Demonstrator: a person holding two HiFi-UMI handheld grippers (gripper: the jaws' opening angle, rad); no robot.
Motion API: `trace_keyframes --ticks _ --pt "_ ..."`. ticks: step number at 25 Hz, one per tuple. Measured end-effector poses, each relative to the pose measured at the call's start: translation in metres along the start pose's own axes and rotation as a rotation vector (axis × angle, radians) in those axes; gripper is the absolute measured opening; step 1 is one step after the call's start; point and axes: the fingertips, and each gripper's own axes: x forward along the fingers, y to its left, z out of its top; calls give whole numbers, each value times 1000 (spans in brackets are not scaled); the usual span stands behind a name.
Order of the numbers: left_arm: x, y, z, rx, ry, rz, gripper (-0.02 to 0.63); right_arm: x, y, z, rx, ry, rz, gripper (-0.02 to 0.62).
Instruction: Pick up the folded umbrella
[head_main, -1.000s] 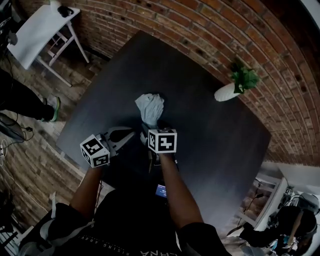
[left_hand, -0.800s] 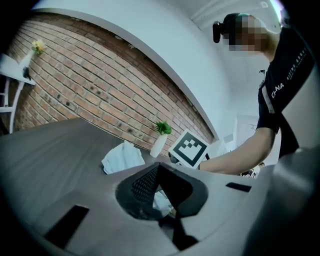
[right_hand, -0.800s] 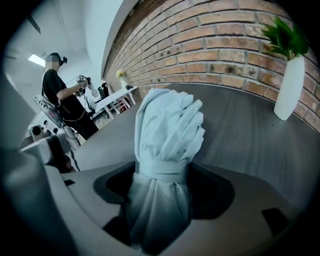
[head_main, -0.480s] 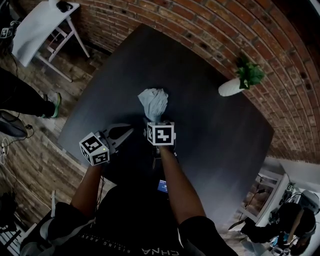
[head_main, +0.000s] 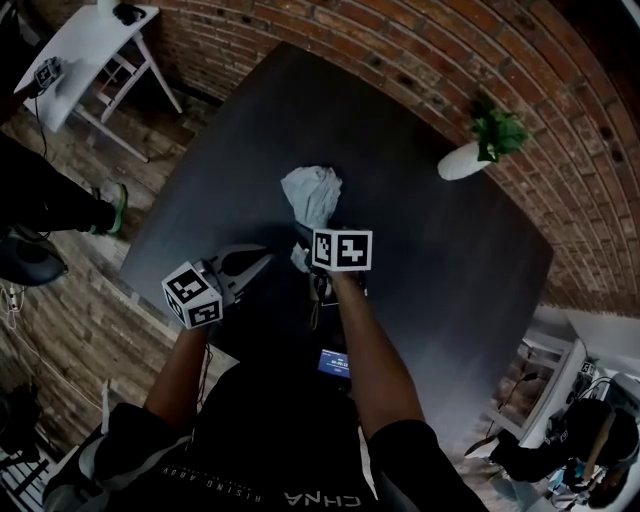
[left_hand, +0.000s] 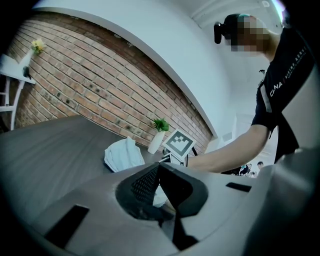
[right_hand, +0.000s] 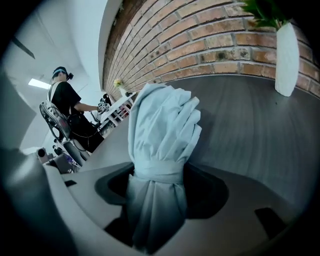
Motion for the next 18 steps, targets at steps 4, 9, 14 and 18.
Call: trace_keyframes --ticks 4,9,14,18 --pt "-4 -6 -2 -2 4 12 3 -9 4 -6 55 5 83 298" --pt "-2 -19 -2 19 15 9 3 -33 11 -13 85 -16 198 298" --pt "4 -42 0 55 28 -2 3 -77 13 -12 66 -116 289 298" --pt "13 -61 4 89 32 -12 3 -123 12 0 11 -239 321 298"
